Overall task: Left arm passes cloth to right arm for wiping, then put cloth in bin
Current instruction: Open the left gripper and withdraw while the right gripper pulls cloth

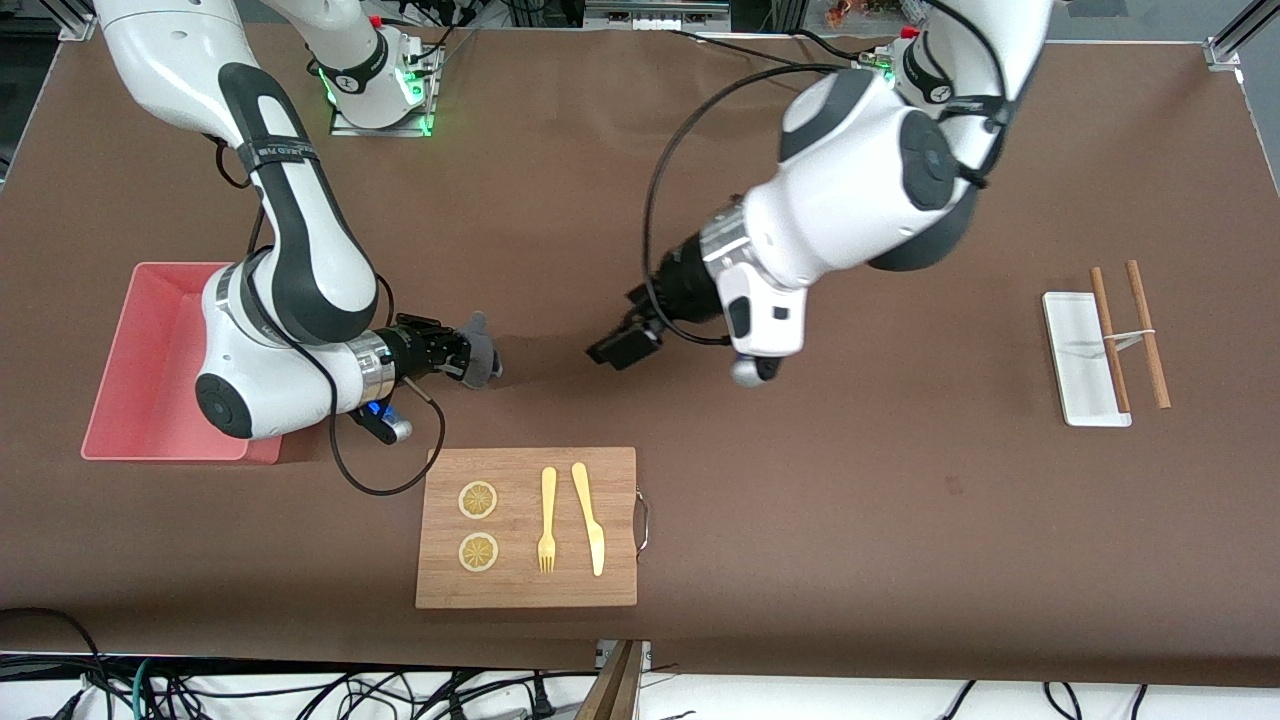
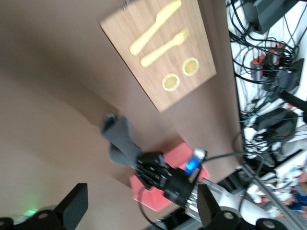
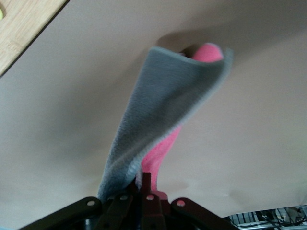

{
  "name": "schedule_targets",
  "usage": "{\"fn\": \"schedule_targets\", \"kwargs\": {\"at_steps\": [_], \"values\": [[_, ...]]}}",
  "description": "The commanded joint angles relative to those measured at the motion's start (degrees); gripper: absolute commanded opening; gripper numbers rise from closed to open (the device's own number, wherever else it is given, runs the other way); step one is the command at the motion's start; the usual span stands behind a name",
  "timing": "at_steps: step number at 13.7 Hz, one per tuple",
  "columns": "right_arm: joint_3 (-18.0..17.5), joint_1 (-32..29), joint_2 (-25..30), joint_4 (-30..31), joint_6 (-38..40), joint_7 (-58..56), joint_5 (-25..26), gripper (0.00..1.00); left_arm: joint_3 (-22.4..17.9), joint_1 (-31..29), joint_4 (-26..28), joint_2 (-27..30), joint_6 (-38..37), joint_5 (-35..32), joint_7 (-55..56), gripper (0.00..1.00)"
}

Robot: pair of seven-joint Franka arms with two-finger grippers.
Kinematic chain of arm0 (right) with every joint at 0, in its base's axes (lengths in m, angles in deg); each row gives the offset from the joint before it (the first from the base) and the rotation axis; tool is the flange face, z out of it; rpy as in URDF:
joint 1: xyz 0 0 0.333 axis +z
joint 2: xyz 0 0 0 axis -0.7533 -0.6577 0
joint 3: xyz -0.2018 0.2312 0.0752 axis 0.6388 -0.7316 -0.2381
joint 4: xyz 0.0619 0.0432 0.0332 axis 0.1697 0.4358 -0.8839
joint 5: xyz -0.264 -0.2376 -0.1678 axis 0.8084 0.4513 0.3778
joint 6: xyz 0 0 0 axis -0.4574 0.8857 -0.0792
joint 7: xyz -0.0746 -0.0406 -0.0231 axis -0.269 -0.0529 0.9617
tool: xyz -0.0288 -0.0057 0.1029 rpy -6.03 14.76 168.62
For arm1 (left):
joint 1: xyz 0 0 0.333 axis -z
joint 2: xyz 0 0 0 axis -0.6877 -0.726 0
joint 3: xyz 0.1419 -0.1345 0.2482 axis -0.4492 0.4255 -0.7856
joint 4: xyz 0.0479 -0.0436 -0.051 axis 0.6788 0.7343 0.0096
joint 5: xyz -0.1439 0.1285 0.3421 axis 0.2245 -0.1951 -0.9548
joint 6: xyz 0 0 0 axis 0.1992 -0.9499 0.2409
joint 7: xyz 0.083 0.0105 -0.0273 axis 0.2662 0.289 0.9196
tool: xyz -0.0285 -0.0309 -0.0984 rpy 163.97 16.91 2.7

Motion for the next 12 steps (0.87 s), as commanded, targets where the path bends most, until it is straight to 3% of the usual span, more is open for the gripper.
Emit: {"fn": "schedule_targets", "kwargs": {"at_steps": [1, 6, 12], "values": [[-0.4, 1.5, 0.2, -0.5, 0.5, 0.3, 2.4, 0.0, 0.2, -4.2, 0.3, 2.3, -9.9, -5.1, -7.7, 1.0], [-0.4, 9.1, 0.3, -3.3, -2.9, 1.5, 6.5, 0.0, 0.2, -9.5, -0.1, 4.0, -22.7, -23.1, -23.3, 1.0], [-0.4, 13.6, -1.7, -5.9, -6.8, 7.0, 7.1, 0.0, 0.2, -19.5, 0.3, 7.6, -33.1, -32.7, -50.4, 1.0]]}}
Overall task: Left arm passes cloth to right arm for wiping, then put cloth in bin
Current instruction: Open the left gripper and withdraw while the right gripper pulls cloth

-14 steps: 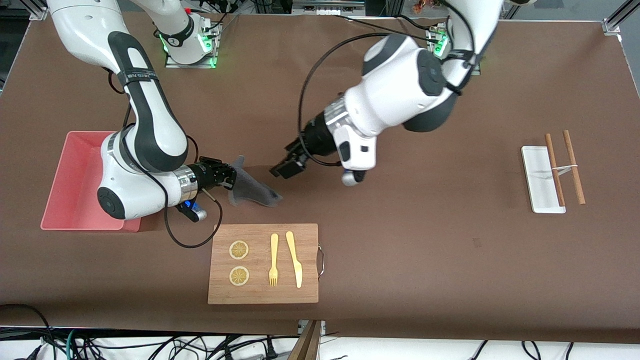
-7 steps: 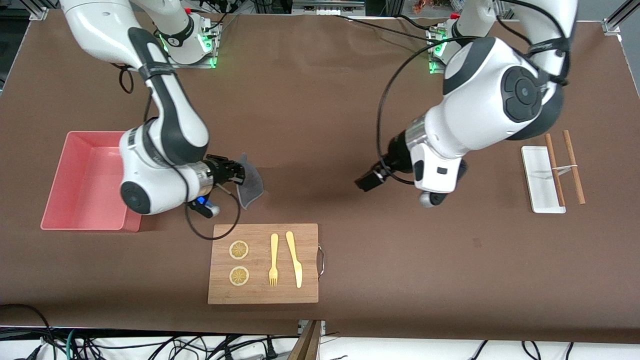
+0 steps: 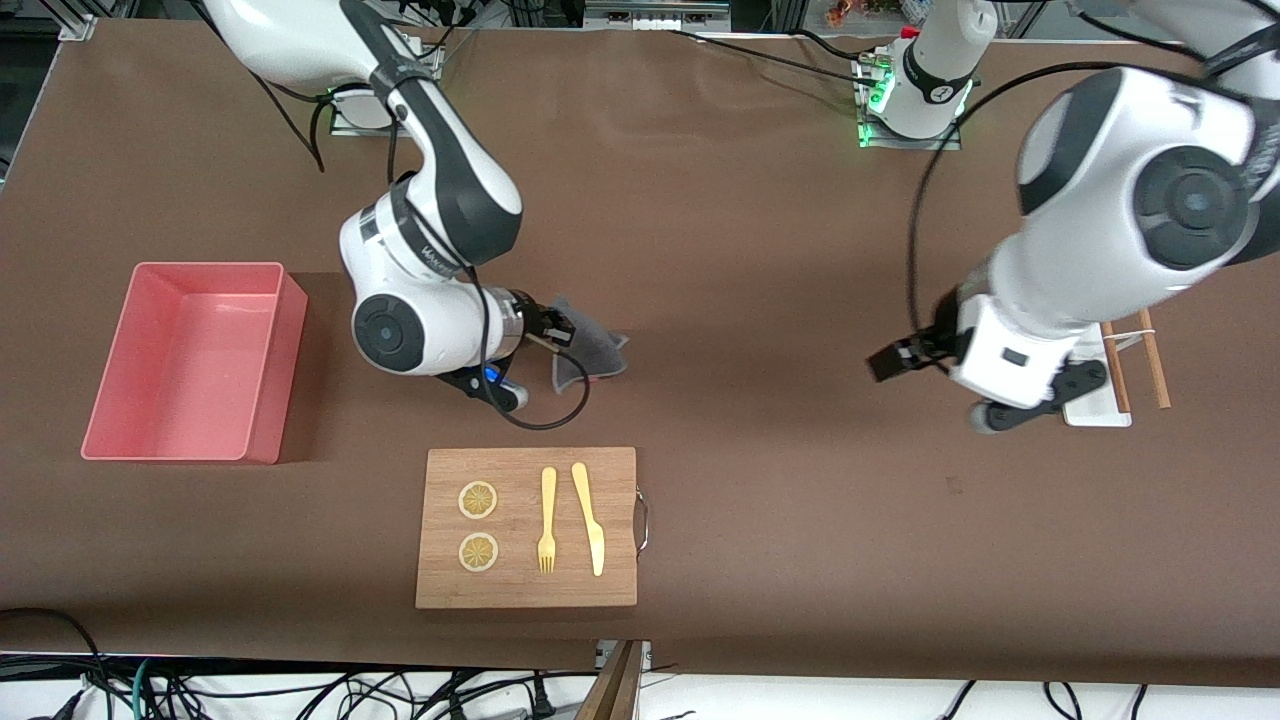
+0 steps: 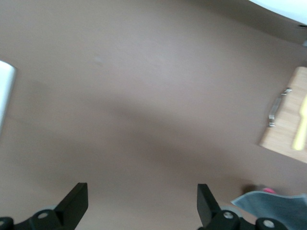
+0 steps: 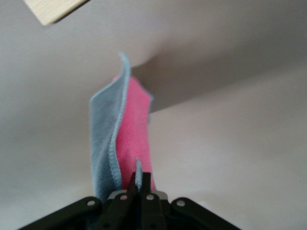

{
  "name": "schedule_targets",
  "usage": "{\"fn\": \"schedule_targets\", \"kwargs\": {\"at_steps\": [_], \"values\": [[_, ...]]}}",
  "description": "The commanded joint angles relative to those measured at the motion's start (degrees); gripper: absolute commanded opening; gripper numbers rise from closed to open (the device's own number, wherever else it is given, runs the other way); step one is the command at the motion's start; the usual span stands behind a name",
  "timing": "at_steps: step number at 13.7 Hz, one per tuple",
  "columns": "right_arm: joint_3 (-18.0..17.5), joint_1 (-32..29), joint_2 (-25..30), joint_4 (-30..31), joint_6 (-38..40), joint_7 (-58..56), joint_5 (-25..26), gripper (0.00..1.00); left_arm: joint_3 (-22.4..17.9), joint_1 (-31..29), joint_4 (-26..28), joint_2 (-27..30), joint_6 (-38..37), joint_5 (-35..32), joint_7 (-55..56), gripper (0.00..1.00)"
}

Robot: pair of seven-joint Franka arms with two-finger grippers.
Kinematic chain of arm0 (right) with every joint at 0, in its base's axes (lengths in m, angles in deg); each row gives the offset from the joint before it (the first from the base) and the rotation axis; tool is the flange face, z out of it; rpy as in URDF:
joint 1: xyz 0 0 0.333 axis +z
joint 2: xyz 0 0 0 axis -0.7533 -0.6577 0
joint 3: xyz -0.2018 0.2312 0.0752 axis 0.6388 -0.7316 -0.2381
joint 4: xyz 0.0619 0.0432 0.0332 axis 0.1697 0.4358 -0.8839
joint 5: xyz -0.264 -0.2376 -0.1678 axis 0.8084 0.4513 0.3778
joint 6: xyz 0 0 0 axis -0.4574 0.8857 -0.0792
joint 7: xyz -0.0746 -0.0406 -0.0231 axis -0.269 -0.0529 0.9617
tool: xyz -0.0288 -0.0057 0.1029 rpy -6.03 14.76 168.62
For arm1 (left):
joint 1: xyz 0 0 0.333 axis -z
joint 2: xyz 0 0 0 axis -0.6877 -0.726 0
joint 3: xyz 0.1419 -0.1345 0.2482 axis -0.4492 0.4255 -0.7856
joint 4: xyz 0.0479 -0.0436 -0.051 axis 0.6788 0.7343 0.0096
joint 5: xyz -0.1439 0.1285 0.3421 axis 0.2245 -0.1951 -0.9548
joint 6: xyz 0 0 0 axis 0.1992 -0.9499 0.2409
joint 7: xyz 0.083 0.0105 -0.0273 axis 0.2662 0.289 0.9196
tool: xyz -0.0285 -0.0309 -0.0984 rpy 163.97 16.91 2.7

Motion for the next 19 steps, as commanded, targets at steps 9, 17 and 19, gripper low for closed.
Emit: {"fn": "schedule_targets", "kwargs": {"at_steps": [9, 17, 19], "values": [[0.8, -9.9, -4.0, 2.2, 3.6, -16.0, 14.3, 0.0, -7.9, -5.8, 14.2, 12.6, 3.5, -2.2, -34.9, 1.0], [0.8, -20.2, -2.2, 2.1, 6.7, -32.4, 19.9, 0.0, -15.4, -1.3, 35.1, 26.4, 11.8, 3.8, -38.9, 1.0], [0.8, -22.7, -1.3, 2.4, 7.2, -37.3, 21.9, 0.0, -15.2, -1.5, 35.1, 26.2, 11.7, 4.7, -37.9, 1.0]]}}
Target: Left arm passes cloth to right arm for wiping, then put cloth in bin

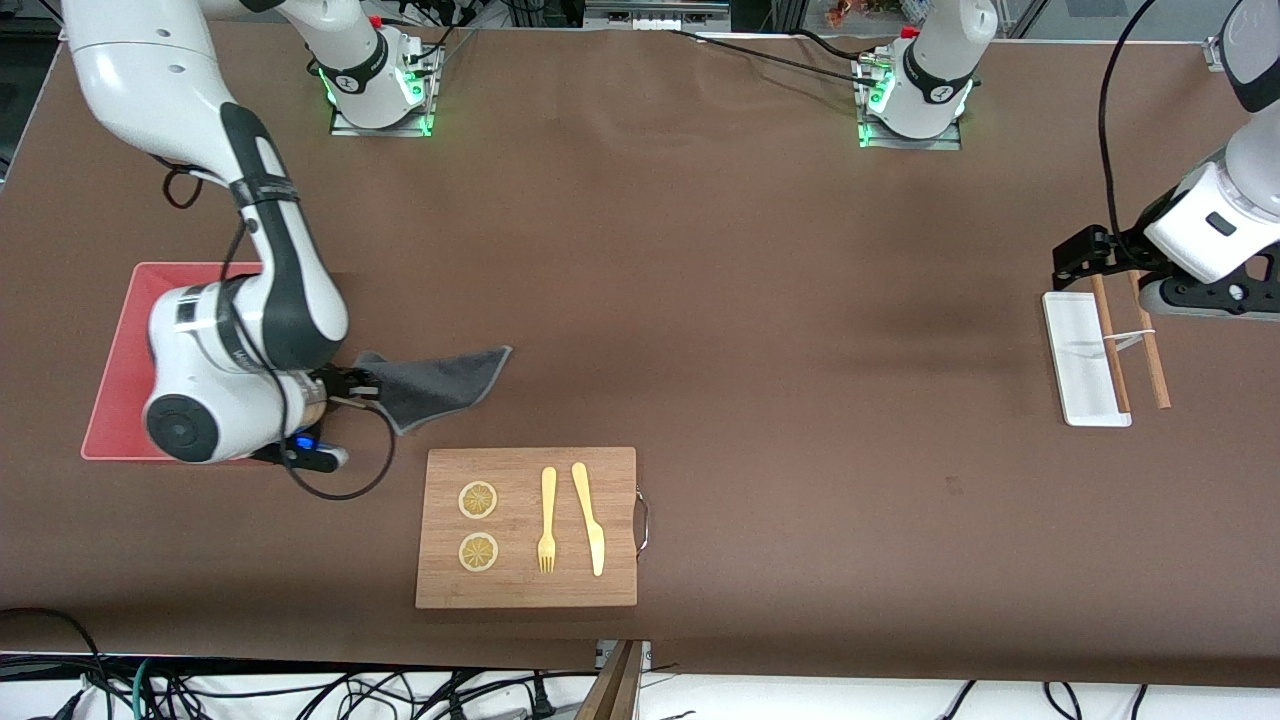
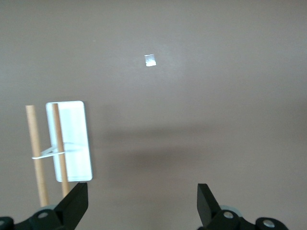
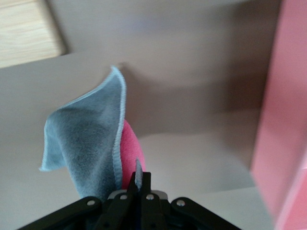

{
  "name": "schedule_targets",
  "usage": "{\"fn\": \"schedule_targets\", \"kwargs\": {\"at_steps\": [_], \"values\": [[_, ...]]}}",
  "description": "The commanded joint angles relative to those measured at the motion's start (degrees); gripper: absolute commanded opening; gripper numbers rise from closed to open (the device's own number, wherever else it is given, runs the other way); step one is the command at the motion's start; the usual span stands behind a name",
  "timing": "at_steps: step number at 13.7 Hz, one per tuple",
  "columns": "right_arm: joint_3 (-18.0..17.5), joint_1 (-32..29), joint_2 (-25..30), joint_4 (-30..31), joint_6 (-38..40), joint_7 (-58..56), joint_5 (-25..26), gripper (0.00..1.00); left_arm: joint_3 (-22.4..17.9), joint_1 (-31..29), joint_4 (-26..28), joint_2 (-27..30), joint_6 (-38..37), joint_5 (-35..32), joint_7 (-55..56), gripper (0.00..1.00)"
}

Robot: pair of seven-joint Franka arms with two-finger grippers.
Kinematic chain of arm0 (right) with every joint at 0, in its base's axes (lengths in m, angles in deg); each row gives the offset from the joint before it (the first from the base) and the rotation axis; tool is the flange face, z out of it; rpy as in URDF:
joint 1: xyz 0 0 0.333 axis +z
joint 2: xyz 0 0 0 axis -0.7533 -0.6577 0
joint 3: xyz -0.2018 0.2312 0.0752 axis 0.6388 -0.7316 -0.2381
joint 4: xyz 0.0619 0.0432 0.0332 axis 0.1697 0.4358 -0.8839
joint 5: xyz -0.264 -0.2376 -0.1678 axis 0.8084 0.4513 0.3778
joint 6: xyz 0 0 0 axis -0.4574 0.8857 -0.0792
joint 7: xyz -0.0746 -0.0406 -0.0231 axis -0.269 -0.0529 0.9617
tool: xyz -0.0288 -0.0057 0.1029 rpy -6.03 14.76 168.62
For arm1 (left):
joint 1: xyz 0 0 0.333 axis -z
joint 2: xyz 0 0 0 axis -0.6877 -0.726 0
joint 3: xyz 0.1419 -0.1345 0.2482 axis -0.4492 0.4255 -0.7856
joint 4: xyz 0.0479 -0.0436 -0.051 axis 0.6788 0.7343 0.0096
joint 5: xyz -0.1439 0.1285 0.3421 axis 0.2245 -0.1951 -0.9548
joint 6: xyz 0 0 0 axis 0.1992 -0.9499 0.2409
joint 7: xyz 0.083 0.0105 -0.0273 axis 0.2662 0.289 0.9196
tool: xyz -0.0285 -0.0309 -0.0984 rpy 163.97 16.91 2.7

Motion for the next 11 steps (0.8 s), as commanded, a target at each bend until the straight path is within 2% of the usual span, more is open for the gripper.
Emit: {"fn": "schedule_targets", "kwargs": {"at_steps": [1, 3, 5, 7, 11], "values": [[-0.8, -3.8, 2.7, 1.4, 1.2, -6.1, 2.3, 0.0, -0.8, 0.8, 1.3, 1.0, 0.8, 1.0, 0.6, 1.0], [-0.9, -4.9, 4.3, 2.1, 1.2, -8.0, 3.5, 0.0, -0.8, 1.1, 0.3, 0.1, -0.7, 0.7, 0.7, 1.0], [-1.7, -4.7, 4.7, 2.6, 0.9, -4.9, 3.3, 0.0, -1.0, 1.1, -3.3, -1.9, -0.7, -0.9, 0.8, 1.0], [-5.6, -4.7, 4.4, 4.7, -1.6, 3.0, 3.2, 0.0, -1.4, 0.9, -5.6, -3.1, -0.9, -0.9, 0.9, 1.0], [-13.9, -4.6, 4.2, 13.3, -14.5, 17.5, 3.1, 0.0, -0.7, 1.4, -5.8, -3.0, -5.8, -1.0, 1.6, 1.0]]}}
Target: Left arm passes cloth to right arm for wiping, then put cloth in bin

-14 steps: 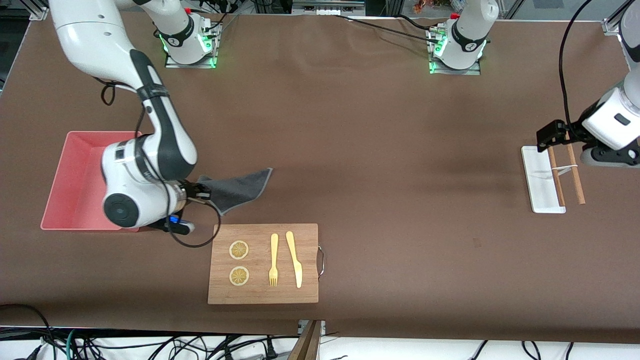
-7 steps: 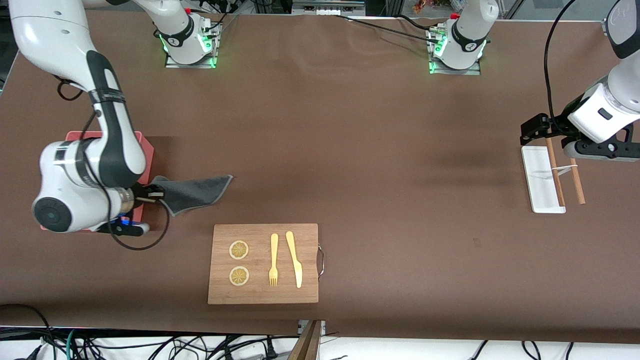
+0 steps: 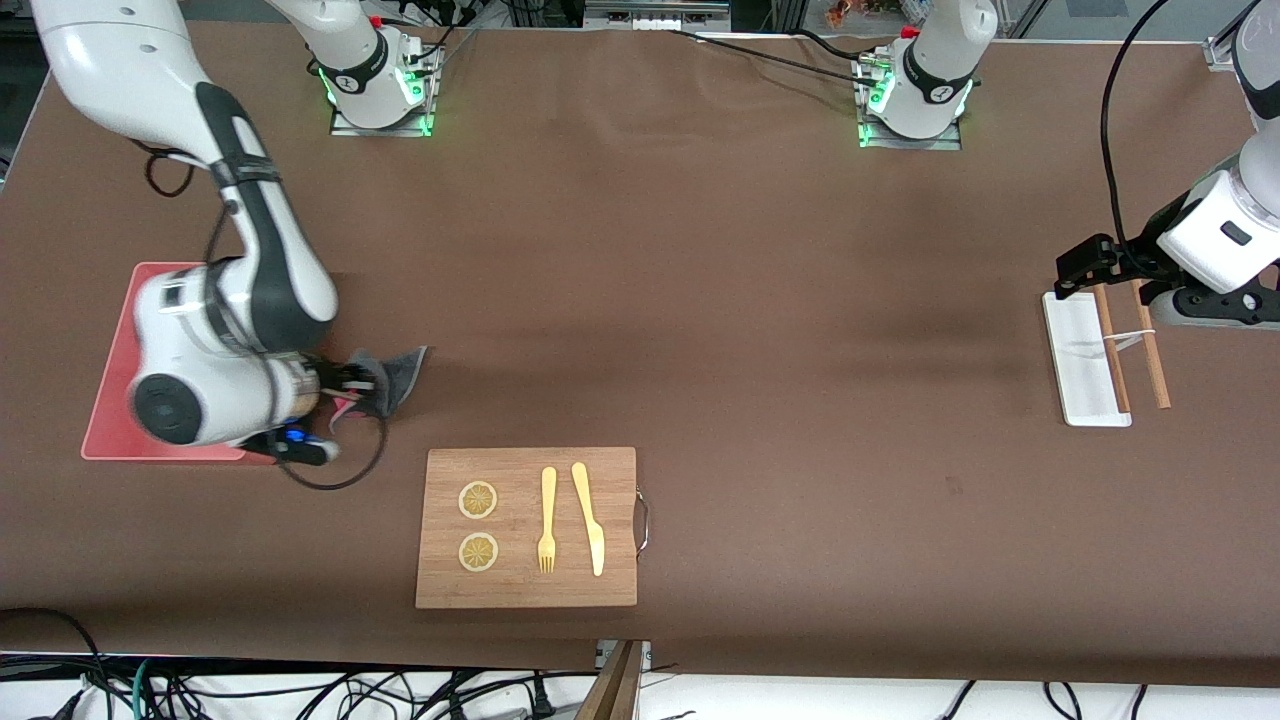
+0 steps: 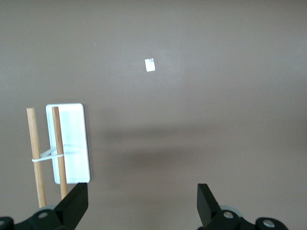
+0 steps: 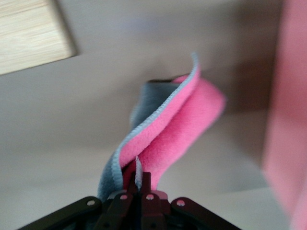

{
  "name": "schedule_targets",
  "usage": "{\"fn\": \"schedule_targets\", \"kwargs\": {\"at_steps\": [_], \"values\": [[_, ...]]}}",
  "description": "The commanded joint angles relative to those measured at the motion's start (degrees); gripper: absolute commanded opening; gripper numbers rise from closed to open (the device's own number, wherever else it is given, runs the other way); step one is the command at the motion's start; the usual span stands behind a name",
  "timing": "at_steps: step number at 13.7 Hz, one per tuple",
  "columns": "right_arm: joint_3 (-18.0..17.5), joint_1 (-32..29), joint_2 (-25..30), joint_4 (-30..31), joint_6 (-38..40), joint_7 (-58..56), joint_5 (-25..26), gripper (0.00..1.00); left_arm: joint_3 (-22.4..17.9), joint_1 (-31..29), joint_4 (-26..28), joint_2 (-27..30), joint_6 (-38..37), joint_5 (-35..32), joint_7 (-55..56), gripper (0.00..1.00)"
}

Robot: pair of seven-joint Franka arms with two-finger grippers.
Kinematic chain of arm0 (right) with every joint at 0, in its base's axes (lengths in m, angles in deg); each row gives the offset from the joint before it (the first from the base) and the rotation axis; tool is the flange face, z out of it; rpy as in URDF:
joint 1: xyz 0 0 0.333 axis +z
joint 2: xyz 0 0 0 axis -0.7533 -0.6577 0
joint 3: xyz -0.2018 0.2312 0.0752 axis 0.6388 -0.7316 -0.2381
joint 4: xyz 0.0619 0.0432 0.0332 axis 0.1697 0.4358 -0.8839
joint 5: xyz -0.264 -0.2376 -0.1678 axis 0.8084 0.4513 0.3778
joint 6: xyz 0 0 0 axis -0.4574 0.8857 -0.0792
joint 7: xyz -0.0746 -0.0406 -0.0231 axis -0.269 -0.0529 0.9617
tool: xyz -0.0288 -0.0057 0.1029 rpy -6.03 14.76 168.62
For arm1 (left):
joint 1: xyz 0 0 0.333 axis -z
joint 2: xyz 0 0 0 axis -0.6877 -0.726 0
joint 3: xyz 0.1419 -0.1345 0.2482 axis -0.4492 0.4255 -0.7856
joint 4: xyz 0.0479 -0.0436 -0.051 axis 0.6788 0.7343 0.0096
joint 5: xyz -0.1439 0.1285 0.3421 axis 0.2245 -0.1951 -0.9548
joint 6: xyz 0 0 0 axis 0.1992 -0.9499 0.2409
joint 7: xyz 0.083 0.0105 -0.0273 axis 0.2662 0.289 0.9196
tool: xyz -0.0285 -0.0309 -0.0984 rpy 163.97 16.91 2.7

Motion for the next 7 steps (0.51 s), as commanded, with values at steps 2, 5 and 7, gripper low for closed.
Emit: {"fn": "schedule_targets", "kwargs": {"at_steps": [2, 5, 7], "values": [[-6.9, 0.0, 0.4, 5.3, -8.5, 13.1, 0.7, 0.0, 0.0, 2.0, -2.1, -1.0, -3.6, -1.1, 4.0, 1.0], [-11.9, 1.9, -0.4, 5.3, -13.3, 23.6, 0.3, 0.0, 0.2, 2.6, -2.1, -0.9, -3.7, -1.2, 4.8, 1.0], [-14.7, 2.8, -0.9, 5.3, -16.8, 29.6, 0.2, 0.0, 0.4, 2.6, -2.1, -0.9, -3.7, -1.2, 4.8, 1.0]]}}
